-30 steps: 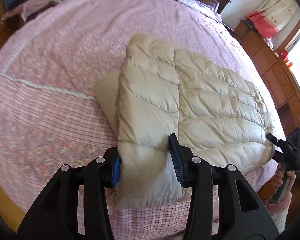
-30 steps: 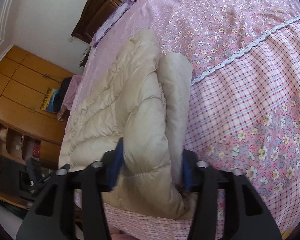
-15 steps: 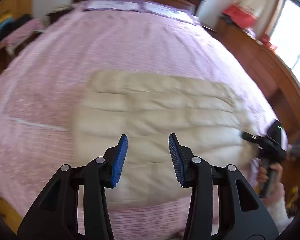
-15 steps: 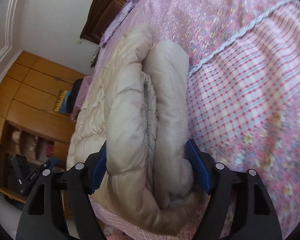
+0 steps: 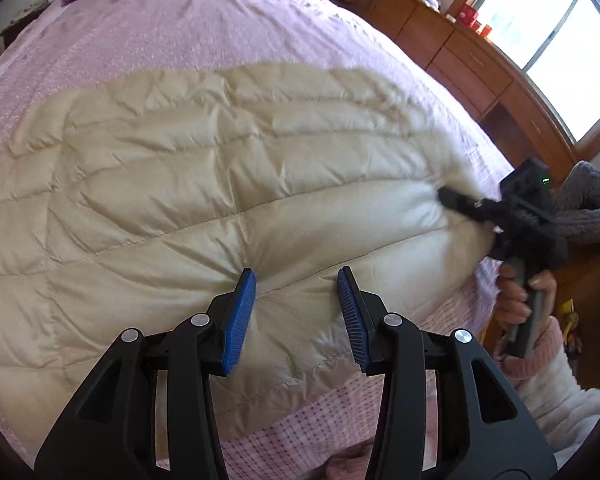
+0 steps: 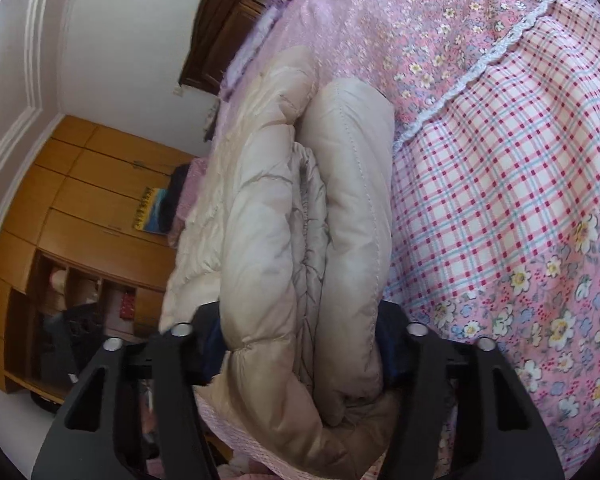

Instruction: Fold large clothes

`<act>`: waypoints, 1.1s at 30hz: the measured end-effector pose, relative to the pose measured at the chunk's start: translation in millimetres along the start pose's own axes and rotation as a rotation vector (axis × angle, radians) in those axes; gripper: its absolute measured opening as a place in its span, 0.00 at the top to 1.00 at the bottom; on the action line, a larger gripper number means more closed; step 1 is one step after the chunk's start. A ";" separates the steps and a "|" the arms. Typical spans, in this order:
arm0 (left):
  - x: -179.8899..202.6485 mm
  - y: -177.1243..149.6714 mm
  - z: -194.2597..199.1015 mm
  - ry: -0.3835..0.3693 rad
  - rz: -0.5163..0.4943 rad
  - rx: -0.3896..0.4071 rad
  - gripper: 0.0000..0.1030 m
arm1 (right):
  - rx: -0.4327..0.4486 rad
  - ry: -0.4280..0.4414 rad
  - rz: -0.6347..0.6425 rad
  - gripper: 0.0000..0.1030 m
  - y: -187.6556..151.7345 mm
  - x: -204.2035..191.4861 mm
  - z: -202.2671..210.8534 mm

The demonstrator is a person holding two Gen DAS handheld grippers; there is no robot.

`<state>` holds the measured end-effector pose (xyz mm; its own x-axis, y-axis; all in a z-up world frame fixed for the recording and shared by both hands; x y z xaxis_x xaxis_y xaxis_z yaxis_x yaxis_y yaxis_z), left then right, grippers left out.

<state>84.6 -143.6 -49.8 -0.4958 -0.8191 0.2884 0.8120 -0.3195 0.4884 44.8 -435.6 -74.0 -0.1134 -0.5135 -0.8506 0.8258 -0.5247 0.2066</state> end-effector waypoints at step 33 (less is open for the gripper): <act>-124.7 -73.6 125.8 0.288 0.224 0.231 0.56 | -0.127 0.005 0.388 0.68 -62.9 -206.5 -86.1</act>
<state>48.0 42.0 -18.1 -0.1824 -0.9661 0.1826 0.7834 -0.0306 0.6207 63.9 -238.1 47.0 0.2224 -0.6530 -0.7240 0.8685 -0.2047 0.4514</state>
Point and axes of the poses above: each gripper's, at about its wrist camera, not at the fingertips, and z roughly against the way its jaws point, x to its right, y to its top, the point moved 4 cm from there along -z, roughly the way its jaws point, and after that the axes turned 5 degrees about -z, right-handed, at the moved point
